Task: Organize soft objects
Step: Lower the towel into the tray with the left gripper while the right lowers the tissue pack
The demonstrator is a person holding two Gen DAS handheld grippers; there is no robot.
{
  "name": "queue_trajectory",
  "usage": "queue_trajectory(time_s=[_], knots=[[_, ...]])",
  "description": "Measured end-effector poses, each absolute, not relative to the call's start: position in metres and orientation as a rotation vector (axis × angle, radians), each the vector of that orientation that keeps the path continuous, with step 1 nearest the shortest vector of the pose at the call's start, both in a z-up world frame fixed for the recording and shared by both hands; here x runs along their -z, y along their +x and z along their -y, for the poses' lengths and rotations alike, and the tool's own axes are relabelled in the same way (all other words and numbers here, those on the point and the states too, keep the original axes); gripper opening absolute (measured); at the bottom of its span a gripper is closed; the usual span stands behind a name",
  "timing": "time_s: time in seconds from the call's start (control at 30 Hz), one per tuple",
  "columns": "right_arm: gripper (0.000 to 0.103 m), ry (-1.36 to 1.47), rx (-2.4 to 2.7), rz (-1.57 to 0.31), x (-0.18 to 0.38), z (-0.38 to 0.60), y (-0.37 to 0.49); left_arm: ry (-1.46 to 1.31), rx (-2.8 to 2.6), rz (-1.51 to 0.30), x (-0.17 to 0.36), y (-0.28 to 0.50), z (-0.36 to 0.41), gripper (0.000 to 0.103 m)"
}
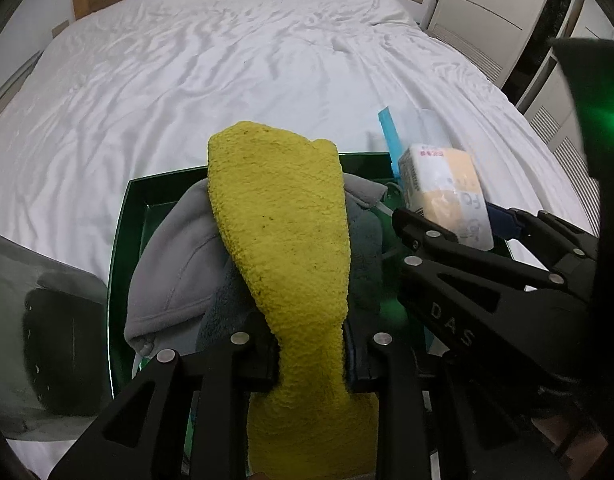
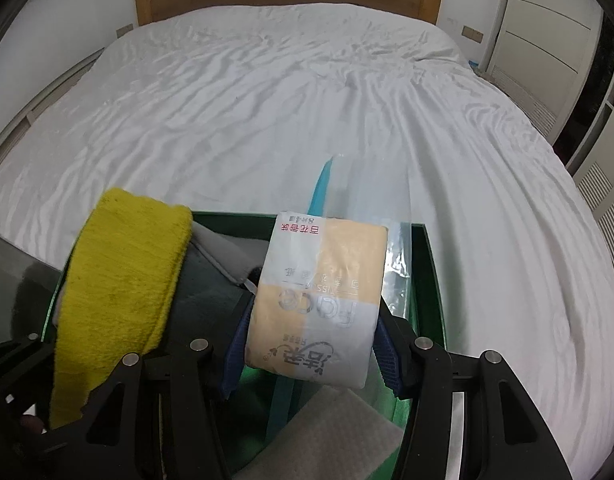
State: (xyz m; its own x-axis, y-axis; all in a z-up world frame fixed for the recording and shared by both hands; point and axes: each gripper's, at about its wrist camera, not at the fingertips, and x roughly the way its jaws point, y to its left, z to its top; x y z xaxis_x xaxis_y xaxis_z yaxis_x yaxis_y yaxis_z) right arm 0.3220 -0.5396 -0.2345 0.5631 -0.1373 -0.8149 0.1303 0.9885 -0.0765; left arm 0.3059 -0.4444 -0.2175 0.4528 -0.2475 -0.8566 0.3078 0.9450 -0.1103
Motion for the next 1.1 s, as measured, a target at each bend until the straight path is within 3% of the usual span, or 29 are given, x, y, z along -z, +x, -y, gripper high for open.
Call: queue_trajectory(time_s=[0.7, 1.1], knots=[[0.056, -0.007, 0.185, -1.017, 0.264, 0.549, 0.336, 0.086, 0.319, -0.996, 0.225, 0.303, 0.444, 0.022], [0.062, -0.007, 0.194, -1.016, 0.263, 0.55, 0.333, 0.097, 0.331, -0.994, 0.222, 0.301, 0.444, 0.029]])
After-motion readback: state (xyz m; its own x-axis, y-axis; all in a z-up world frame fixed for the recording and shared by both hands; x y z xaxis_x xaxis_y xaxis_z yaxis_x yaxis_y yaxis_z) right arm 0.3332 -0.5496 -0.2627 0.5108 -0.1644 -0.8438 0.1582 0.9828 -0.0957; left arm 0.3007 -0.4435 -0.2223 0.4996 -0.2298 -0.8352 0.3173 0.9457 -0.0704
